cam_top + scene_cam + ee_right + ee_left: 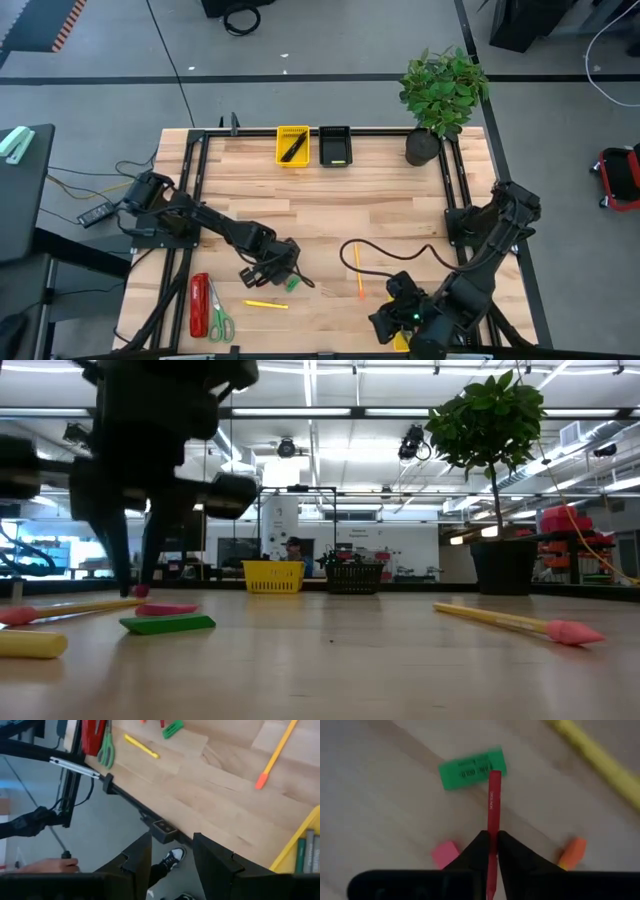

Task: Sort crayons/erasers/pens/pencils in bins
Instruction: Put the red crayon into the bottom yellow bin

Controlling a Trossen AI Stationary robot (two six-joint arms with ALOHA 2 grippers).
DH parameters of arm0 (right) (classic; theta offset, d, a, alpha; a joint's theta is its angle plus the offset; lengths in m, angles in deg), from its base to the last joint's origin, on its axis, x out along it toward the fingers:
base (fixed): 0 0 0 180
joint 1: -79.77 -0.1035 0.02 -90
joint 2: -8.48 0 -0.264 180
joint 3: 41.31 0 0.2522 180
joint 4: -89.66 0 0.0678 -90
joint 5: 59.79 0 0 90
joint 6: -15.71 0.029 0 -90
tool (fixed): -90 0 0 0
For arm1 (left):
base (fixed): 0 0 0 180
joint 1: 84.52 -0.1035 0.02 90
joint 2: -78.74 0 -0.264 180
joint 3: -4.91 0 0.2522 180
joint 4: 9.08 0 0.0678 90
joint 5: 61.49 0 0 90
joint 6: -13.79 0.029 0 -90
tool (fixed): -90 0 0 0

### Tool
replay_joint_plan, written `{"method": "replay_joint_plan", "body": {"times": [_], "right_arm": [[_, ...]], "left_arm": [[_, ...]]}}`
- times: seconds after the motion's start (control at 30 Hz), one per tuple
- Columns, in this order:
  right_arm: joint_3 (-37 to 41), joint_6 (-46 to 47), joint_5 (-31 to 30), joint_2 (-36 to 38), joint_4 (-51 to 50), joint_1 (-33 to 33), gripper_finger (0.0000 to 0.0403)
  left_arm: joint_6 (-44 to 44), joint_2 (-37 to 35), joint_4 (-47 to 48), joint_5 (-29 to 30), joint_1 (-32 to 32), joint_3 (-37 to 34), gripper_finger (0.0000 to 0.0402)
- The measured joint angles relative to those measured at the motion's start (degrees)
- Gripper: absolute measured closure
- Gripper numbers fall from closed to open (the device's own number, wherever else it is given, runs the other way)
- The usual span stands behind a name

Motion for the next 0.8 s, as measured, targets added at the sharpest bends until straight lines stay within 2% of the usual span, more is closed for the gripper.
{"method": "replay_joint_plan", "body": {"times": [0.17, 0.37, 0.47, 0.67, 0.8], "right_arm": [[-2.16, 0.24, -0.15, -0.04, -1.00, -0.75, 0.0254], [-7.51, 0.24, -0.17, -0.04, -6.20, -2.96, 0.0254], [-11.25, 0.95, -0.14, -0.02, -11.57, -4.81, 0.0254], [-19.18, 3.76, -0.16, -0.02, -23.03, -8.85, 0.0254], [-22.66, 3.07, -3.02, -0.02, -28.33, -10.95, 0.0254]], "left_arm": [[-0.89, 0.03, 0.99, -0.21, 0.10, 2.68, 0.0378], [-0.93, 0.00, 4.26, -0.35, 0.10, 7.19, 0.0347], [-1.67, -0.08, 4.40, -0.43, 0.10, 10.38, 0.0347], [-11.20, -0.19, 3.83, -0.57, -0.36, 17.48, 0.0376], [-16.23, -0.19, 3.85, -0.52, -1.14, 20.70, 0.0372]]}}
